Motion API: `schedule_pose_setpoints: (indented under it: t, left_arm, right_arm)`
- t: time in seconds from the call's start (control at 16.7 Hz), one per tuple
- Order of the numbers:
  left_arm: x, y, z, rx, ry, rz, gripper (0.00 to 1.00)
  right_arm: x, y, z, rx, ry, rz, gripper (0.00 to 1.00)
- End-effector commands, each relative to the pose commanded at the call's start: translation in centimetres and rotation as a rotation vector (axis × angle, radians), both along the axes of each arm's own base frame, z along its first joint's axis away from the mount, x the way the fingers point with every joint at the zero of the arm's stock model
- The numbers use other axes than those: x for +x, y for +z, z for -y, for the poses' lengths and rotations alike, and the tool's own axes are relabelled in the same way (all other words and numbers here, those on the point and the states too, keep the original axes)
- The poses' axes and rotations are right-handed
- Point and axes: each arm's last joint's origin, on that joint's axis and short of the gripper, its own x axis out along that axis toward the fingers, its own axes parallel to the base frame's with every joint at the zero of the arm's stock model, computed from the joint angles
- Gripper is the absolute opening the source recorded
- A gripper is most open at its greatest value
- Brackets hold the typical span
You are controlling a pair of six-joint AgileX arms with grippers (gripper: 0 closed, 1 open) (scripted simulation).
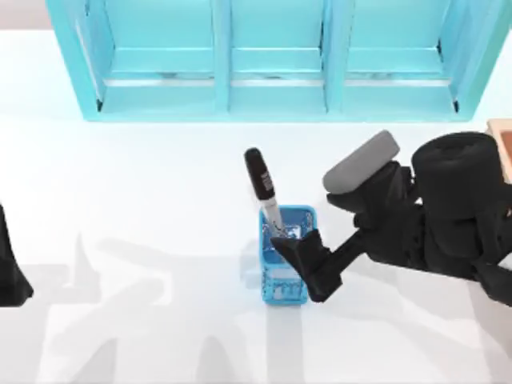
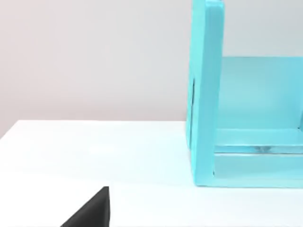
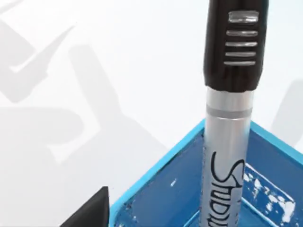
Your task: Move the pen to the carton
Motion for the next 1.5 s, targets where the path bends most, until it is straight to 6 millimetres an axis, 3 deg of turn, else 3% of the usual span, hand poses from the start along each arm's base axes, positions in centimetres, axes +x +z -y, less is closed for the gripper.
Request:
schedule_pose_setpoints:
  t: [0.36, 0.72, 1.5]
  left_arm:
    - [0.0, 0.0, 0.0, 0.000, 0.000, 0.000, 1.00]
    - [0.0, 0.0, 0.0, 0.000, 0.000, 0.000, 1.00]
    - [0.0, 0.0, 0.0, 0.000, 0.000, 0.000, 1.00]
  right_arm:
    - [3.2, -4.0, -4.4, -0.007, 0.000, -0.006, 1.00]
    - [3.5, -4.6, -5.0, -0.004, 0.000, -0.004, 1.00]
    - [3.5, -4.6, -5.0, -0.004, 0.000, -0.004, 0.02]
